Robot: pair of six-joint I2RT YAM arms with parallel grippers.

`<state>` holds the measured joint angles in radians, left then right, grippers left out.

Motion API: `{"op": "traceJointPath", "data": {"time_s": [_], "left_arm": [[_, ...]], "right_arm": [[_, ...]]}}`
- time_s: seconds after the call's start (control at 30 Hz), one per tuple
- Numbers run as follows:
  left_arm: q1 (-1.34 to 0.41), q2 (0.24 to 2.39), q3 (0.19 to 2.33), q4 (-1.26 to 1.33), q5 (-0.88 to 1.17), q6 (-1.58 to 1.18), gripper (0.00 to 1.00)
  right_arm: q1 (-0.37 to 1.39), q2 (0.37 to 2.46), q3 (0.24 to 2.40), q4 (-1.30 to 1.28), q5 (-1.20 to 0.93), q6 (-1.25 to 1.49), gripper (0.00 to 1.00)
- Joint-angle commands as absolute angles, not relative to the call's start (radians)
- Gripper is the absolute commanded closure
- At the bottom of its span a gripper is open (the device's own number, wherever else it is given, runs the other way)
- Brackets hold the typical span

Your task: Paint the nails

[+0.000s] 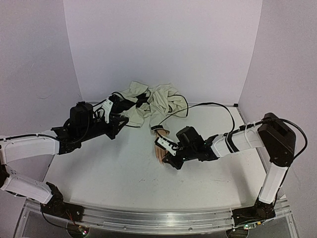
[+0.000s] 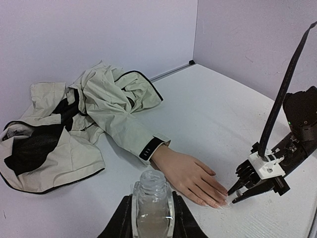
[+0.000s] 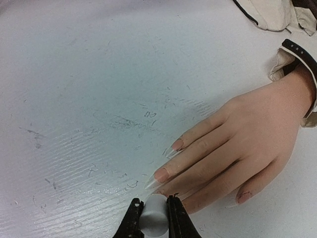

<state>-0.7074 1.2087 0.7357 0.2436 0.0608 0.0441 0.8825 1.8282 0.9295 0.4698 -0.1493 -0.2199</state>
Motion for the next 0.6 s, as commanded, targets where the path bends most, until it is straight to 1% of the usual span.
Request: {"op": "traceJointPath", "data": {"time_s": [0.0,0.57], "left_arm": [[-0.703,1.169,0.750,0.290,0.070,0.041,1.00],[-0.702,1.161,0.747,0.287,0.067,0.043,1.00]], "right_arm": [[0.891,1.841,0.969,0.475,-0.159,-0.212,1.00],[0.891,1.837,0.967,0.450,-0.192,-0.215,1.00]]}}
